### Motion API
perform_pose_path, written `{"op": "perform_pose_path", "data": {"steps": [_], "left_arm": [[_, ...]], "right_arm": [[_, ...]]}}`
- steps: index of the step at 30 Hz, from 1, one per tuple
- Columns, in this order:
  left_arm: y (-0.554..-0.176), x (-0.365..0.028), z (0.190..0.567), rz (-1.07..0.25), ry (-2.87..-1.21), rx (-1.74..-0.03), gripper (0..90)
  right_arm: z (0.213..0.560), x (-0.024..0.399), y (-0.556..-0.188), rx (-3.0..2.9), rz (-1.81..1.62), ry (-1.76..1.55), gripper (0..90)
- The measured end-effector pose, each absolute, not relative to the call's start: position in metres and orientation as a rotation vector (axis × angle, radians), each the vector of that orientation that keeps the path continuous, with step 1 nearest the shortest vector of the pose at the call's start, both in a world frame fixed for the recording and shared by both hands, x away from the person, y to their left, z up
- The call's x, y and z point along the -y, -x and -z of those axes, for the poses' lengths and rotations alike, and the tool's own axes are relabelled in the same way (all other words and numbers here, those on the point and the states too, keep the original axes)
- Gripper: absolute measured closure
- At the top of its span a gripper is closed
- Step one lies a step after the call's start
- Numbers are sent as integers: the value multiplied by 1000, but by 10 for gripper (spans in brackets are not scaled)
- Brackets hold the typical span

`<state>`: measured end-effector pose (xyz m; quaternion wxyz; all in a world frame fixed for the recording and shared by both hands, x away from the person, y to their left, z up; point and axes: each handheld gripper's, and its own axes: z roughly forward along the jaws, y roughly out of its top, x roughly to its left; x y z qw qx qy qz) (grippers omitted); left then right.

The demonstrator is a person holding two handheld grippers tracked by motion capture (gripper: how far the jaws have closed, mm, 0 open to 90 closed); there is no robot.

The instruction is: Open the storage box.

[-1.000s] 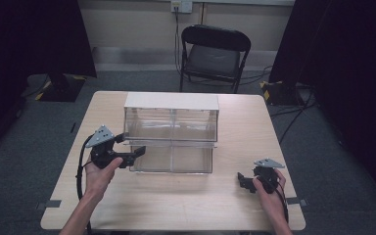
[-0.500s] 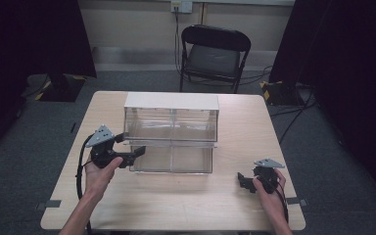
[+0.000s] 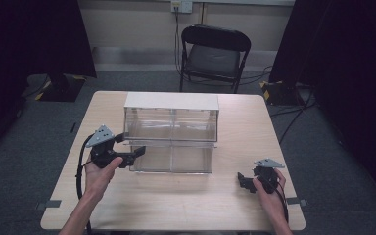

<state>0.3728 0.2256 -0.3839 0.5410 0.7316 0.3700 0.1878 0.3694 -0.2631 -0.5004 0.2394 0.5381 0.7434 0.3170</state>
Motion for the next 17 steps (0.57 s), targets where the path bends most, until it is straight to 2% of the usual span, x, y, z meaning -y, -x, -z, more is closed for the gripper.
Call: {"op": "perform_pose_path", "data": {"steps": [17], "left_arm": [[-373,-226,383,-447,-1750,-881,148]], "right_arm": [[500,263,-369,-2036,-867,-1473,86]]}}
